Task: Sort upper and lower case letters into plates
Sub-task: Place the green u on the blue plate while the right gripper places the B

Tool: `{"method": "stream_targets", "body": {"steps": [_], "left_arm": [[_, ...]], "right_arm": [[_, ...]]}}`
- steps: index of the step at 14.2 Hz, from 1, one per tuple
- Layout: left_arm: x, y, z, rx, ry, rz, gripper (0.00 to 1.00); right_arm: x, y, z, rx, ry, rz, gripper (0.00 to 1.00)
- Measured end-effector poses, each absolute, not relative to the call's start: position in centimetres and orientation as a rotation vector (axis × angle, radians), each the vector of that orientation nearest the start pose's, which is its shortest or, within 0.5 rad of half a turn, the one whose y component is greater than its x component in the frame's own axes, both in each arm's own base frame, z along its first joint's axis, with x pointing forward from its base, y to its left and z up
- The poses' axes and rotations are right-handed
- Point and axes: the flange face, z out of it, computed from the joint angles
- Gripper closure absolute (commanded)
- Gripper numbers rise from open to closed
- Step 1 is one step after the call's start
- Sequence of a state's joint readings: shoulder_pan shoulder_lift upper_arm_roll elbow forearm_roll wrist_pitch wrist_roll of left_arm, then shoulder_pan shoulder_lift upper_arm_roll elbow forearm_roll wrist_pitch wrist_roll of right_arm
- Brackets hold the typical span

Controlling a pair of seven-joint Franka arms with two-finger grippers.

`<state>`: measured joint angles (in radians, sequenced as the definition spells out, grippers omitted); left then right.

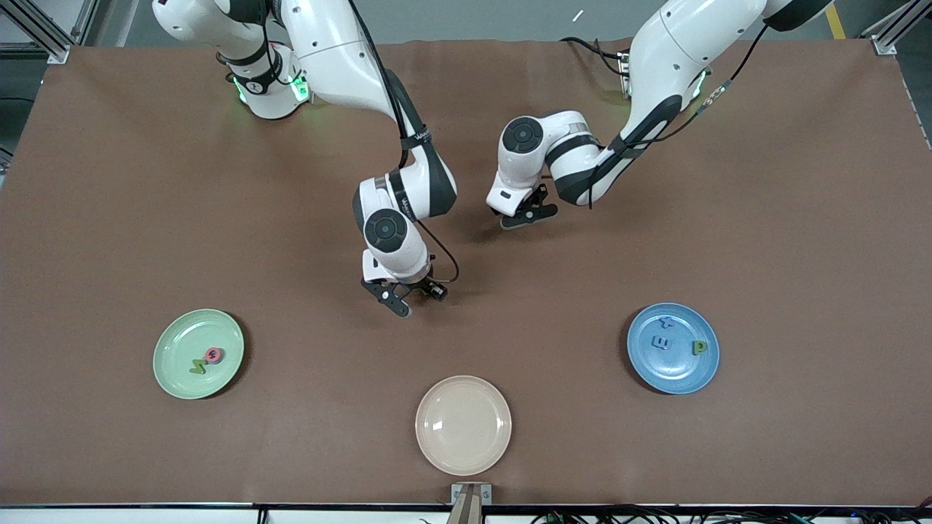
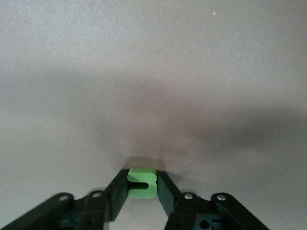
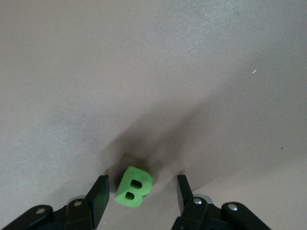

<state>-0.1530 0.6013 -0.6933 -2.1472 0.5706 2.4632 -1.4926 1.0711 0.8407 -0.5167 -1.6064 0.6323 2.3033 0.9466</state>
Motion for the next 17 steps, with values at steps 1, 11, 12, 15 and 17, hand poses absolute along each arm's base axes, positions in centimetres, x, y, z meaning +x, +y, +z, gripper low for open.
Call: {"method": "stream_targets", "body": {"steps": [1,11,12,15,17], "left_arm": [[35.6,-42.2,17.1,-3.068,-0.383,0.107,0.99],[48.3,-38.4,24.1,-3.026,-0.618,-0.092,1.0],[50.0,-37.6,24.8,-3.016,-0.603,-0.115,1.0],[53.8,-34.6,25.5,-2.999,-0.578,-0.161,1.0],[55.4,-33.2,25.7,-2.997,-0.549,-0.179,1.0]], "right_arm": [[55.3,41.0,17.8,-2.903,1.022,0.081,0.48],[55.7,40.4,18.3,-2.942,0.917,0.081,0.96],[56.1,40.0,18.4,-2.953,0.896,0.09,0.97],[58.2,37.3,19.4,-2.988,0.809,0.138,0.97],[60.7,33.6,21.1,-3.024,0.701,0.173,0.97]]}}
